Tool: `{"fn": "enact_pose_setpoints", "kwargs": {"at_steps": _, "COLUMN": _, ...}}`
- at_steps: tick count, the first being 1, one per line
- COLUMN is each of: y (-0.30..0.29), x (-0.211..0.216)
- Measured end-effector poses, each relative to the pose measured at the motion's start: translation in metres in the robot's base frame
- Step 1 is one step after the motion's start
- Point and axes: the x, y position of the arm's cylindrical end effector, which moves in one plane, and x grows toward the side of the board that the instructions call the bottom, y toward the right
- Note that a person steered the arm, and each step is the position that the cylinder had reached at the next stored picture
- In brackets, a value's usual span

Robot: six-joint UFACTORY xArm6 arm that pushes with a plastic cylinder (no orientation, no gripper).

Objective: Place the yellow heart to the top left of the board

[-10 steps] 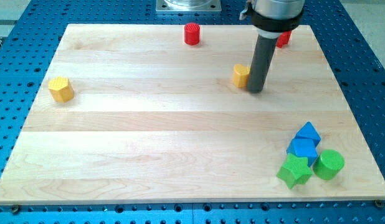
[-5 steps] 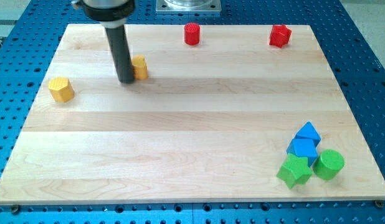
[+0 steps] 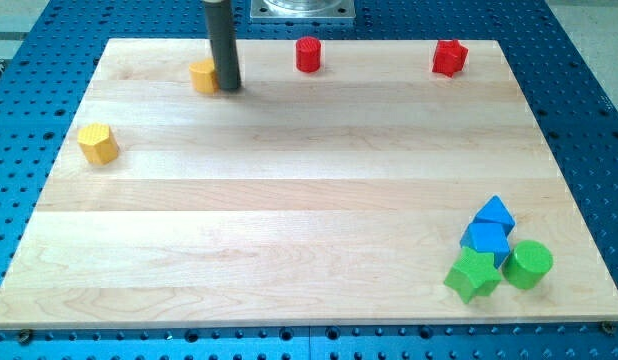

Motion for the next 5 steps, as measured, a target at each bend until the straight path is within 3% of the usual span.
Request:
{"fn": "enact_pose_setpoints", "kwargs": {"at_steps": 1, "y": -0.048, "x": -0.001}}
{"fn": "enact_pose_setpoints", "kwargs": {"at_steps": 2, "y": -0.043, "x": 0.021}}
{"fn": "enact_pose_setpoints", "kwargs": {"at_steps": 4, "y": -0.062, "x": -0.041}}
{"fn": "enact_pose_setpoints", "kwargs": {"at_steps": 5, "y": -0.069, "x": -0.046}}
